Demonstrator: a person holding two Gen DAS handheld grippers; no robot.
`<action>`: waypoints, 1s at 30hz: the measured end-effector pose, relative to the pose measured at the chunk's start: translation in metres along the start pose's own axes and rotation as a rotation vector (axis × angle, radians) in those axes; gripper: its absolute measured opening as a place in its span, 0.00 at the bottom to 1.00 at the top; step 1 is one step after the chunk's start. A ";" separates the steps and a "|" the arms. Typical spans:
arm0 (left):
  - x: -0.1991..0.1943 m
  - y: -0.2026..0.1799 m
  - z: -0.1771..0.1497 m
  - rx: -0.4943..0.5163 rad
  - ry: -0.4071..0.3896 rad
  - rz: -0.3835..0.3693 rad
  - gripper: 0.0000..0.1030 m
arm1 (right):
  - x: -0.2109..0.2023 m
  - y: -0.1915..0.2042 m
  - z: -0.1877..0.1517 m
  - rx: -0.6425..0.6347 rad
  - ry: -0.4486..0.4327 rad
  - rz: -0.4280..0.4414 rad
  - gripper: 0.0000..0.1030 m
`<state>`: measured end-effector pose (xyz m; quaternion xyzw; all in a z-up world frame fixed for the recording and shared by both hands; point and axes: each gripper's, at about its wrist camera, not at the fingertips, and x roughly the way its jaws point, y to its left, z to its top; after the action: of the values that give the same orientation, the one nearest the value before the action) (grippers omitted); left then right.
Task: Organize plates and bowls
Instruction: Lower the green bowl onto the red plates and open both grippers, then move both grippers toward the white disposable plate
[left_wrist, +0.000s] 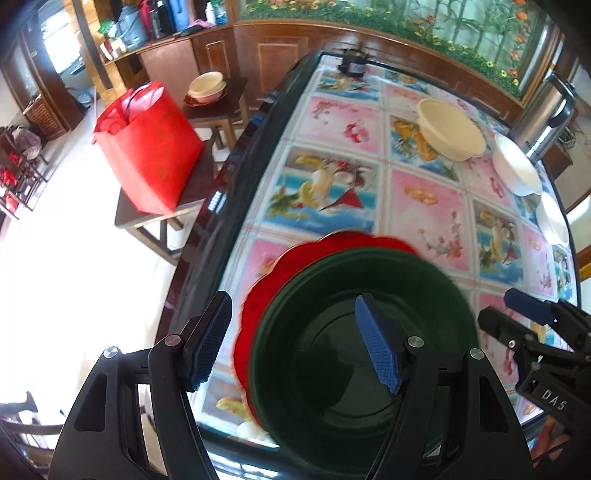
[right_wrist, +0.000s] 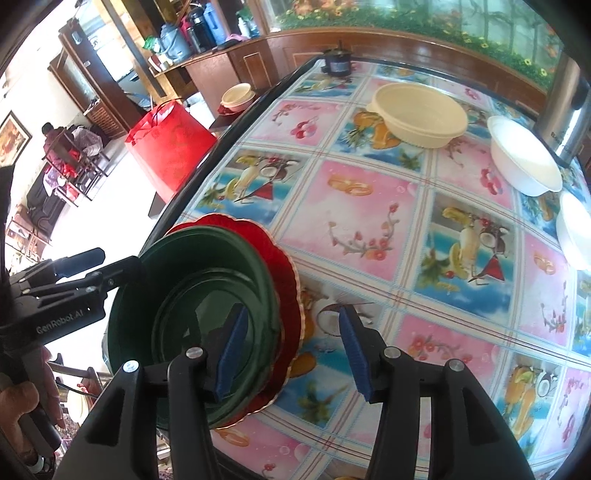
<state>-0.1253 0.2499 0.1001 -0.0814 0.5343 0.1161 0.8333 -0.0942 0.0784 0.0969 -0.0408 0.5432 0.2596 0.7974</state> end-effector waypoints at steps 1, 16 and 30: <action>-0.001 -0.004 0.003 0.007 -0.004 -0.006 0.68 | -0.001 -0.003 0.000 0.007 -0.004 -0.001 0.51; 0.011 -0.077 0.043 0.087 -0.020 -0.066 0.70 | -0.015 -0.069 0.010 0.113 -0.036 -0.062 0.55; 0.037 -0.145 0.081 0.133 0.004 -0.123 0.77 | -0.014 -0.131 0.028 0.190 -0.051 -0.096 0.57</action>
<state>0.0011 0.1361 0.1020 -0.0588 0.5363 0.0291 0.8415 -0.0139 -0.0302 0.0926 0.0154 0.5424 0.1694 0.8227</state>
